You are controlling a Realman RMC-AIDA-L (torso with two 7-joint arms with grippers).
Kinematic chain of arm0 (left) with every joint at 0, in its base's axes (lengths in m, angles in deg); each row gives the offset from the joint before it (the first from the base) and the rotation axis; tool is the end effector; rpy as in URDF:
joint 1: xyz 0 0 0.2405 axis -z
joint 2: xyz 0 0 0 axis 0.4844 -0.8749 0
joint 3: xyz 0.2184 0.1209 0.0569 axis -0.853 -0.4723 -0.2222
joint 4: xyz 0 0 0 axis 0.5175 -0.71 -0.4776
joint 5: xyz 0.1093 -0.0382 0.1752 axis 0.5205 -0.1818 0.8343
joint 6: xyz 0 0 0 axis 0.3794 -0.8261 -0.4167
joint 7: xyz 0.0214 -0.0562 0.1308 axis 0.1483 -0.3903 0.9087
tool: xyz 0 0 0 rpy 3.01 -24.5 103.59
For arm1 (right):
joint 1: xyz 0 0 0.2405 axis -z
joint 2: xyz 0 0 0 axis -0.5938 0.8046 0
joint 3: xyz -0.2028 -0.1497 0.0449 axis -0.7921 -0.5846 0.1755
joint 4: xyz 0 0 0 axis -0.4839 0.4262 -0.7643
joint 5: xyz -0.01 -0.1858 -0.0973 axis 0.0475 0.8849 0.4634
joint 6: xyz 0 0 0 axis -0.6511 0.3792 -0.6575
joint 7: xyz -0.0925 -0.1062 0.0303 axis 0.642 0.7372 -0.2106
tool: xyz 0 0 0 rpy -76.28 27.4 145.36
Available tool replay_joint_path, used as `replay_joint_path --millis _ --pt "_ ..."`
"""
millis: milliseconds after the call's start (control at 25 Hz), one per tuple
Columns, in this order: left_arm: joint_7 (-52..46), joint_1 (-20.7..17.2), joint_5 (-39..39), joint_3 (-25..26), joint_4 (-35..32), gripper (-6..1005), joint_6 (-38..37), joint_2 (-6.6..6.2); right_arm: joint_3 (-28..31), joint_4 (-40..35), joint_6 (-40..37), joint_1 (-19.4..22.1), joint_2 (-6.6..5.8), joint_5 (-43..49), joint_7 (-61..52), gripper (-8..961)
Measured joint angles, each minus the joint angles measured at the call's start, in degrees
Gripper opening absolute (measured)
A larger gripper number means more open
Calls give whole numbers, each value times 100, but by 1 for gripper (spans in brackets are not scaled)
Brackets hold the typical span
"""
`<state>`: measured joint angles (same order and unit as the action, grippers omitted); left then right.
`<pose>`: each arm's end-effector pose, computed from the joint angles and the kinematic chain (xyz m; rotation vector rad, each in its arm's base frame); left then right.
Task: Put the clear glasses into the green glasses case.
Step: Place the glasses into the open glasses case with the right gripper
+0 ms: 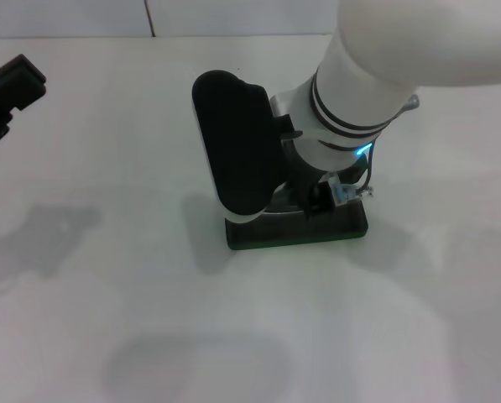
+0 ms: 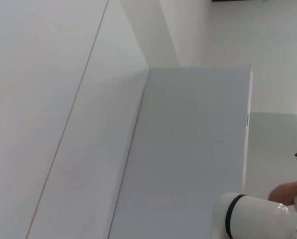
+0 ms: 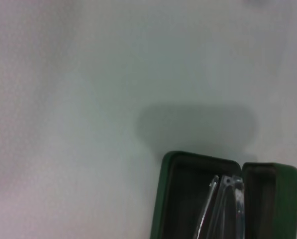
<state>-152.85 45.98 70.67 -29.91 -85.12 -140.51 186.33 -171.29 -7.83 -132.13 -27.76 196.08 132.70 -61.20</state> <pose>-0.2628 0.2548 0.0941 -2.3724 -0.3663 -1.6477 0.0369 0.3475 -0.1042 -2.7023 -0.6015 -0.9626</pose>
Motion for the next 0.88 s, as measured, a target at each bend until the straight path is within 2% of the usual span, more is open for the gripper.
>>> replay_joint_path --millis 240,880 --pt "7 -43 5 0 1 110 -3 -1 -87 13 222 65 0 113 4 48" --pt "41 4 11 -12 17 111 -1 26 -140 43 194 84 0 151 -35 55"
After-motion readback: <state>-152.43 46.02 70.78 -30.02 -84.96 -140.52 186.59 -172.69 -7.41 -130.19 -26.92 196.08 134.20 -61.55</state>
